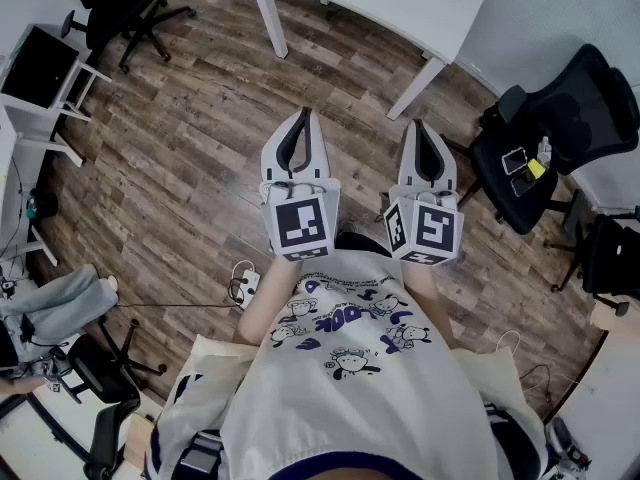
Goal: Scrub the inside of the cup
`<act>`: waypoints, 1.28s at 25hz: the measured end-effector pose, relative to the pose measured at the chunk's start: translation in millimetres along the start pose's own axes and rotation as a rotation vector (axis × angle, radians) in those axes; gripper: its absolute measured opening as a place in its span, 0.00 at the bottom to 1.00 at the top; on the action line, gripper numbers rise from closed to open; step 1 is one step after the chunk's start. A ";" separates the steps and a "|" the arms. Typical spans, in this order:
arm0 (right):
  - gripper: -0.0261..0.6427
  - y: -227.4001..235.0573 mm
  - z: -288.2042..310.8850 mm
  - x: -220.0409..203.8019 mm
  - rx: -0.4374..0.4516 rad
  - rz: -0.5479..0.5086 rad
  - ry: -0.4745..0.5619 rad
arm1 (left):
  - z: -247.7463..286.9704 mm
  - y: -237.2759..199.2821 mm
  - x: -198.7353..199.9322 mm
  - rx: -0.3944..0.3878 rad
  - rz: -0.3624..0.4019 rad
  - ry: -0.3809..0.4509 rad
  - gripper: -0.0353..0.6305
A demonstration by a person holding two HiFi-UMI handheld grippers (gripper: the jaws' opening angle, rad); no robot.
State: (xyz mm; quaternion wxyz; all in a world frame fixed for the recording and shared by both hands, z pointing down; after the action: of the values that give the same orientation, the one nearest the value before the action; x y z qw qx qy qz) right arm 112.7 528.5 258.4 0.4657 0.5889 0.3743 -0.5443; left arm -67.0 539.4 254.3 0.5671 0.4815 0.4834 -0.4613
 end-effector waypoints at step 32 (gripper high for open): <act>0.08 45.3 -6.6 -13.8 0.061 0.076 -0.044 | -5.8 33.3 -9.9 0.081 0.007 -0.048 0.09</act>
State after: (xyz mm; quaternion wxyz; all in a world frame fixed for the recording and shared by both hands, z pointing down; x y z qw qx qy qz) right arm 155.8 522.8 278.2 0.4761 0.6043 0.3245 -0.5502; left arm -35.7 549.5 267.1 0.5604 0.4946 0.4487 -0.4900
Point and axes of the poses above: the fingertips, and each gripper's own axes: z forward along the fingers, y to its right, x out of its top, the point moved 5 cm from there along -z, backward along the fingers, and after that the axes turned 6 degrees about z, right-handed, at the moved point
